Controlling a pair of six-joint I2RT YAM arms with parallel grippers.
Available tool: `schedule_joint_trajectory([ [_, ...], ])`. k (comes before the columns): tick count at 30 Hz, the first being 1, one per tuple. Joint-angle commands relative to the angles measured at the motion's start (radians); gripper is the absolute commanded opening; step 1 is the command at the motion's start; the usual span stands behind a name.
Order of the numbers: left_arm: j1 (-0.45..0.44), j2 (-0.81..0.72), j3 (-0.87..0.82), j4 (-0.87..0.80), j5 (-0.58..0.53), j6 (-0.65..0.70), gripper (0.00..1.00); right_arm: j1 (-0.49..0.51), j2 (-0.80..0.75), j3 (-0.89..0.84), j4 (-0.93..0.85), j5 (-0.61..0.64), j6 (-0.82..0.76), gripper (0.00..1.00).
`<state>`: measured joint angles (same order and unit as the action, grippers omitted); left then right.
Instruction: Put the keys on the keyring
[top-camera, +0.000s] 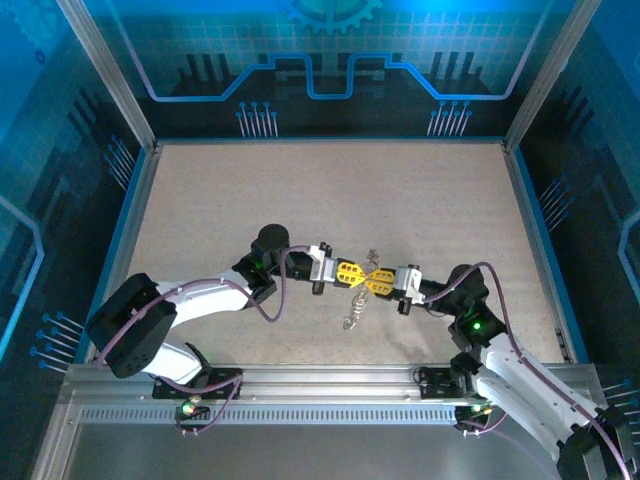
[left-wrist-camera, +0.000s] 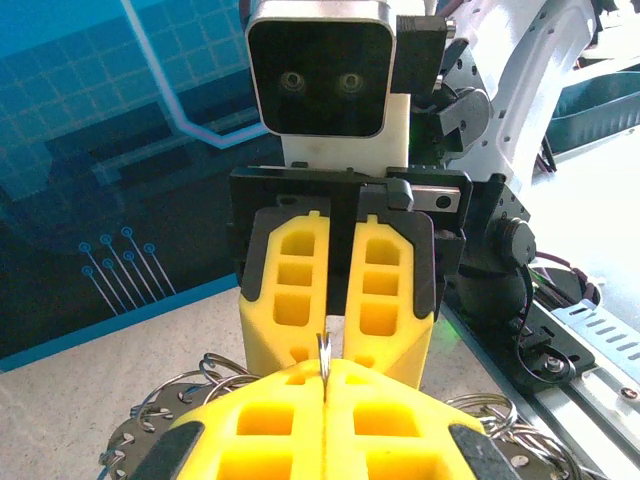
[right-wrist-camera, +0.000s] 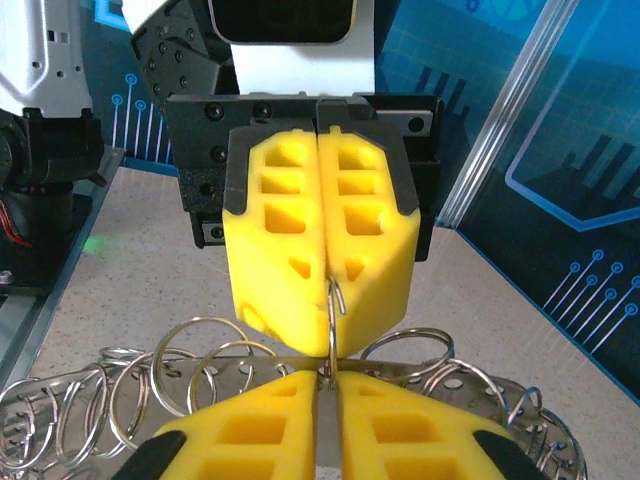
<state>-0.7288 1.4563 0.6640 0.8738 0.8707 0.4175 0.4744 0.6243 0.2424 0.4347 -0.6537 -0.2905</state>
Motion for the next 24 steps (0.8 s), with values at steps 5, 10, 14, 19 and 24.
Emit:
schedule_joint_trajectory([
  [5, -0.014, 0.017, 0.018, 0.020, 0.044, 0.009, 0.00, -0.011, -0.024, -0.005, 0.061, 0.014, 0.022, 0.17],
  [10, -0.018, 0.023, 0.024, 0.034, 0.045, 0.004, 0.00, -0.011, -0.013, -0.001, 0.049, 0.007, 0.010, 0.09],
  [14, -0.019, 0.027, 0.026, 0.030, 0.032, 0.001, 0.03, -0.008, -0.011, 0.008, 0.034, 0.011, 0.000, 0.01],
  [19, -0.017, -0.044, 0.038, -0.254, -0.041, 0.191, 0.12, 0.001, -0.017, 0.034, -0.056, 0.047, -0.051, 0.00],
  [24, -0.014, -0.079, 0.192, -0.814, -0.067, 0.427, 0.09, 0.025, -0.010, 0.041, -0.098, 0.078, -0.081, 0.00],
])
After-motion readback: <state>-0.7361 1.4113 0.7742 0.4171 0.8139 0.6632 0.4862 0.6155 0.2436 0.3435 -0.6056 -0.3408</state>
